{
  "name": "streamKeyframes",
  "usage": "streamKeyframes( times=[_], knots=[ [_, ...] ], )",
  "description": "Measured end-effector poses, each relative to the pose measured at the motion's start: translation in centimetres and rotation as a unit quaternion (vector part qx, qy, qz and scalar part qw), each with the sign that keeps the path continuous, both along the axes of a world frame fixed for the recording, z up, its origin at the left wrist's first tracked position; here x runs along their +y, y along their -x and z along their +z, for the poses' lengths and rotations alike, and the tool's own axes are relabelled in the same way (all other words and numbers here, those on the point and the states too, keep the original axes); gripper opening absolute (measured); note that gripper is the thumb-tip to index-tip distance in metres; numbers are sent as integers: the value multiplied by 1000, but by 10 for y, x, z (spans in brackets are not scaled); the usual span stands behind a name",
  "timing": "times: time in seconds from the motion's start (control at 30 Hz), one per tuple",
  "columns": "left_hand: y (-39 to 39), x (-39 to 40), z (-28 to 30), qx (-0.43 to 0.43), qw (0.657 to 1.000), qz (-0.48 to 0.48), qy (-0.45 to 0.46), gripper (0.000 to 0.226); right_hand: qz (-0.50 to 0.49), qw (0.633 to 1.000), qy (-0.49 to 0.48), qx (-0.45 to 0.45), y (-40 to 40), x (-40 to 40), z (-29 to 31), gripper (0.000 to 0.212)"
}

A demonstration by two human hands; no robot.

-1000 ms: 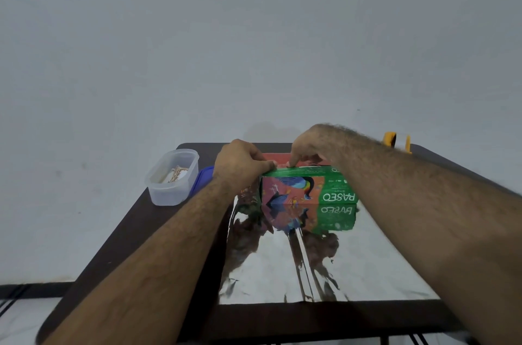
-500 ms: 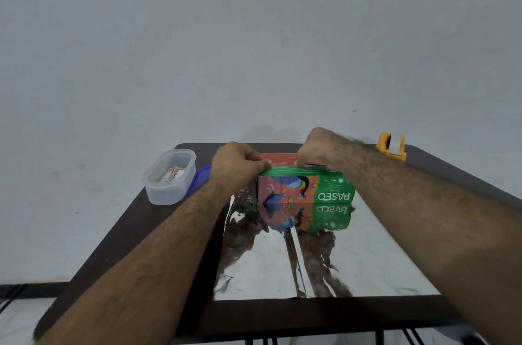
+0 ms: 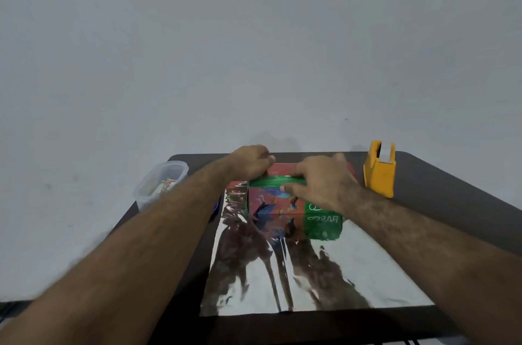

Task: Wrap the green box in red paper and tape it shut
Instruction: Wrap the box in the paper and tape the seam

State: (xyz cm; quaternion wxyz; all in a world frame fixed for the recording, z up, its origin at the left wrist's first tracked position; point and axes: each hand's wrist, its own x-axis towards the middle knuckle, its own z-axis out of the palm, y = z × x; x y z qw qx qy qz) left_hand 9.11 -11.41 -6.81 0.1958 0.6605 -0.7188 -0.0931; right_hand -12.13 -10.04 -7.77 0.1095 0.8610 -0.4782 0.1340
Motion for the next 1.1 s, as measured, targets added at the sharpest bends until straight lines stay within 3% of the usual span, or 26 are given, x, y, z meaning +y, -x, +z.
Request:
streamKeyframes(
  times=[0.27, 0.37, 0.47, 0.5, 0.57, 0.63, 0.7, 0.77, 0.83, 0.9, 1.0, 1.1],
  knots=[
    [4, 13, 1, -68, 997, 35, 10, 50, -19, 996, 30, 79, 23, 10, 1, 32],
    [13, 39, 2, -71, 996, 49, 19, 46, -11, 996, -73, -51, 30, 6, 6, 39],
    [31, 74, -3, -112, 991, 63, 49, 31, -21, 955, -187, -229, 34, 3, 15, 29],
    [37, 88, -5, -115, 989, 71, 57, 26, -25, 945, -204, -254, 34, 3, 18, 23],
    [51, 113, -11, -110, 989, 68, 73, 21, -17, 935, -227, -271, 32, 5, 21, 35],
    [66, 138, -15, -53, 995, 16, 83, 36, -1, 935, -248, -252, 28, 11, 21, 43],
    [78, 159, -18, 109, 991, -54, 52, 53, 12, 935, -280, -216, 28, 20, 23, 44],
    [75, 160, -21, 185, 978, -44, 81, 48, -2, 949, -277, -153, 26, 28, 26, 68],
    [55, 147, -23, 116, 974, 25, 193, 34, -31, 965, -245, -93, 24, 34, 30, 95],
    [31, 136, -23, 54, 971, 32, 230, 32, -39, 970, -235, -50, 25, 38, 31, 98],
    [10, 122, -24, -47, 982, -84, 162, 55, -21, 969, -242, -40, 30, 43, 32, 85],
    [7, 116, -27, -171, 965, -144, 136, 73, 22, 966, -257, -25, 39, 41, 35, 78]
  ],
)
